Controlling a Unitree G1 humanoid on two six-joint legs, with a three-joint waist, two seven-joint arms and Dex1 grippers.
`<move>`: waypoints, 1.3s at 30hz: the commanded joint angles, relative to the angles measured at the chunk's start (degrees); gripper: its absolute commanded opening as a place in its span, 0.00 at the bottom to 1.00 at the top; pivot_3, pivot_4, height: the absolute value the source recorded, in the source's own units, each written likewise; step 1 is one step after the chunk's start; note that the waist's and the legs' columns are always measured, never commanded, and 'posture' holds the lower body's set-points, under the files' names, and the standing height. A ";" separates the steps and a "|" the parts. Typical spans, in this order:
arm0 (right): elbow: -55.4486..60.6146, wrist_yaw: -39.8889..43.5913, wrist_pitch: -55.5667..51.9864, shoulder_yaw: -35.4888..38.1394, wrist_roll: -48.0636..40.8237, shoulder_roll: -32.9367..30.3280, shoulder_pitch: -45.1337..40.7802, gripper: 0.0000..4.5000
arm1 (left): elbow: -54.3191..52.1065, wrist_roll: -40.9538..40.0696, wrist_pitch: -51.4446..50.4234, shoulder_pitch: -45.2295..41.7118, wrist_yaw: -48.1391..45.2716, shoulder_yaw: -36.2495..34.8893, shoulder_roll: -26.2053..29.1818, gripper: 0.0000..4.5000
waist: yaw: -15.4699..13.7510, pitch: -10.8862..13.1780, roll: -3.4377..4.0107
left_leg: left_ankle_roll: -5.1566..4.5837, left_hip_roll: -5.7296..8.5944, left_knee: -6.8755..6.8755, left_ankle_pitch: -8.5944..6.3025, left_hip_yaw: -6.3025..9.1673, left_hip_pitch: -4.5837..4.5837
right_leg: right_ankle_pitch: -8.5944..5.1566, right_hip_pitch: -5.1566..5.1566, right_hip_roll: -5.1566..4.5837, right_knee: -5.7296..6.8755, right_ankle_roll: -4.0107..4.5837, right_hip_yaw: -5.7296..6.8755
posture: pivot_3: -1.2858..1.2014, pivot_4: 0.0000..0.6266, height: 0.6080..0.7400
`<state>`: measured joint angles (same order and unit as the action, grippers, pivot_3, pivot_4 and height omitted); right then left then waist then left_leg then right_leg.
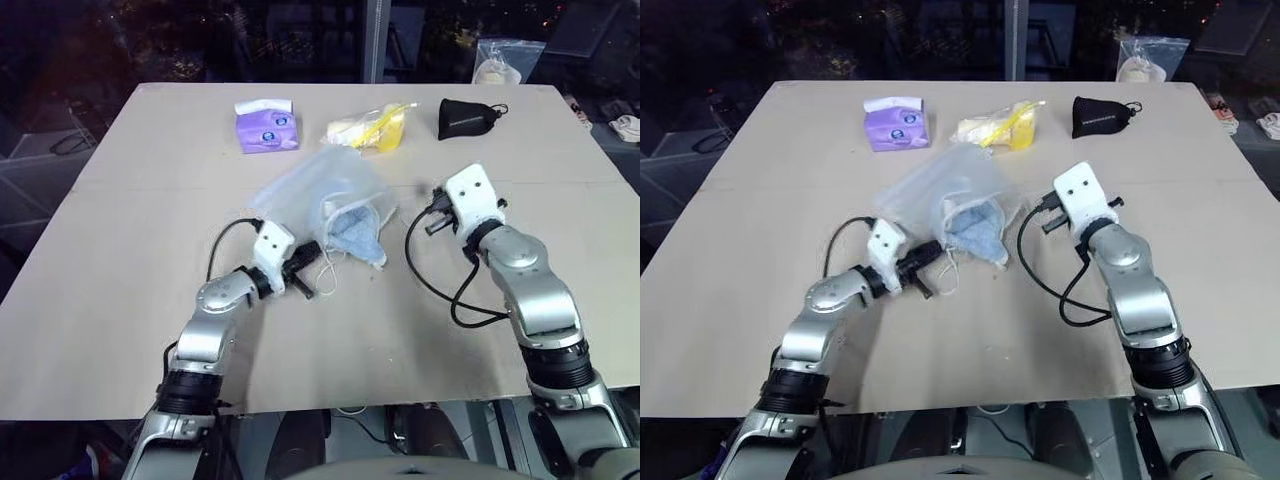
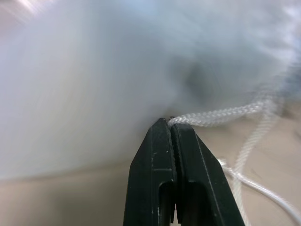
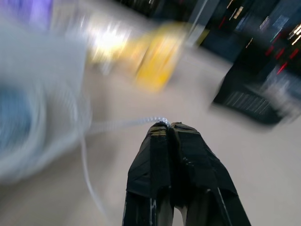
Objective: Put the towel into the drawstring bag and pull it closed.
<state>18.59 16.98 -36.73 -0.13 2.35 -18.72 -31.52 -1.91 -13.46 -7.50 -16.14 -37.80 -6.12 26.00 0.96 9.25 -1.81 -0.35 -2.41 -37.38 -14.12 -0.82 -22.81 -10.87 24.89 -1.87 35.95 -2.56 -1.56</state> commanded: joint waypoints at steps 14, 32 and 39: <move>4.12 4.48 -7.44 10.89 -8.54 -13.63 -19.07 0.00 | 16.39 -3.51 -3.10 -35.32 1.05 -8.33 13.48 0.00 | 0.07 0.01 0.06 | -0.22 0.06 0.12 -0.14 -0.03 -0.11 | -0.15 0.04 -0.09 -0.02 -0.20 0.09 | 0.52 0.24 1.00; -17.22 -8.45 6.61 25.25 2.42 -30.32 -6.89 0.00 | 57.31 9.32 9.22 -46.37 26.39 -10.59 22.71 0.00 | 0.06 -0.02 -0.05 | -0.21 0.11 -0.14 -0.13 -0.18 -0.87 | -0.11 0.72 -0.17 0.03 -0.23 0.02 | 0.52 0.24 1.00; -12.11 3.39 8.92 18.79 -7.70 -24.60 -3.77 0.00 | 52.19 3.02 12.75 -48.39 7.36 -8.14 16.02 0.00 | -0.33 -0.07 -0.11 | -0.20 0.11 -0.17 -0.12 -0.19 -0.90 | -0.11 0.68 -0.17 0.04 -0.23 0.03 | 0.52 0.24 1.00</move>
<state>1.31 16.31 -28.30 21.51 -1.31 -45.21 -36.33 55.41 -7.90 4.91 -63.55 -25.43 -15.08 43.24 0.63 9.19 -1.92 -0.55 -2.30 -37.57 -14.25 -1.00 -23.71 -10.97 25.55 -2.04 35.99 -2.79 -1.51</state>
